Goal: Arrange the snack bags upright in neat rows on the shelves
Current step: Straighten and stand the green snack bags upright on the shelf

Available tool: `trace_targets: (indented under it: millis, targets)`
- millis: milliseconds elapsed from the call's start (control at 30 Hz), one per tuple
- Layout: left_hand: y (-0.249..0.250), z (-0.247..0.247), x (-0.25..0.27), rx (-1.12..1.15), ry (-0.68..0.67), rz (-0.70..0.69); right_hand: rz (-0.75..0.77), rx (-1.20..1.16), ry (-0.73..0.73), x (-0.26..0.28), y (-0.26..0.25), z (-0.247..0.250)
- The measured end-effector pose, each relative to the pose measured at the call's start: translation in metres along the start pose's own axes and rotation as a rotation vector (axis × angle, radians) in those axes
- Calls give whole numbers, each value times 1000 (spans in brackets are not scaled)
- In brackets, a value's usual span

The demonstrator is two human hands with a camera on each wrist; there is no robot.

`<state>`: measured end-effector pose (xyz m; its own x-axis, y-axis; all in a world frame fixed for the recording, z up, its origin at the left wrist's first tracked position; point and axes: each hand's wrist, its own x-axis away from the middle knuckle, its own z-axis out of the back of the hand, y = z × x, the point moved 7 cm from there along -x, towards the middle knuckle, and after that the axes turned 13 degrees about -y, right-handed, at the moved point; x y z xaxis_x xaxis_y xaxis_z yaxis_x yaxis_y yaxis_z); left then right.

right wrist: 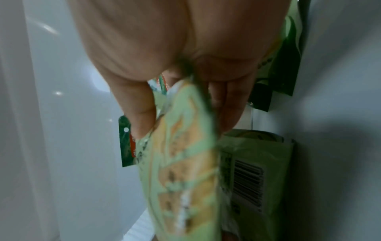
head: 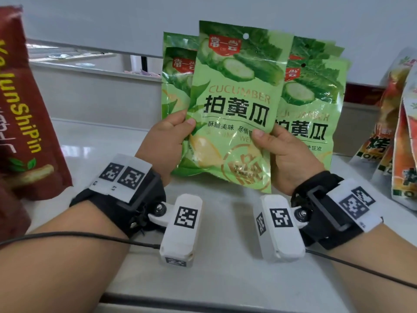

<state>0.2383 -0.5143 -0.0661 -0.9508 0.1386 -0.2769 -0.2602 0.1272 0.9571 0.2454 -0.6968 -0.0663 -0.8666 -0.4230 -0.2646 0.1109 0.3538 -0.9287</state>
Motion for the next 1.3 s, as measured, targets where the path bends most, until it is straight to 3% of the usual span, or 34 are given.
trace_targets:
  millis: [167,300,567,800,933,1067,1300]
  targets:
    - [-4,-10,1,144,-73,11,6,8,-5,0,0,1]
    - [-5,-8,1,180,-42,-6,-7,33,-46,0,3,0]
    - [-9,-15,2,181,-91,57,72,56,67,-3,-5,15]
    - [-13,-17,1,264,-56,93,61,43,121,1,-9,14]
    - [-3,-17,-1,298,-71,34,4,93,111,2,-7,11]
    - [7,-5,-5,354,-38,-32,-62,164,37,1,1,1]
    - [-1,14,-10,459,101,20,-45,186,-18,1,4,-3]
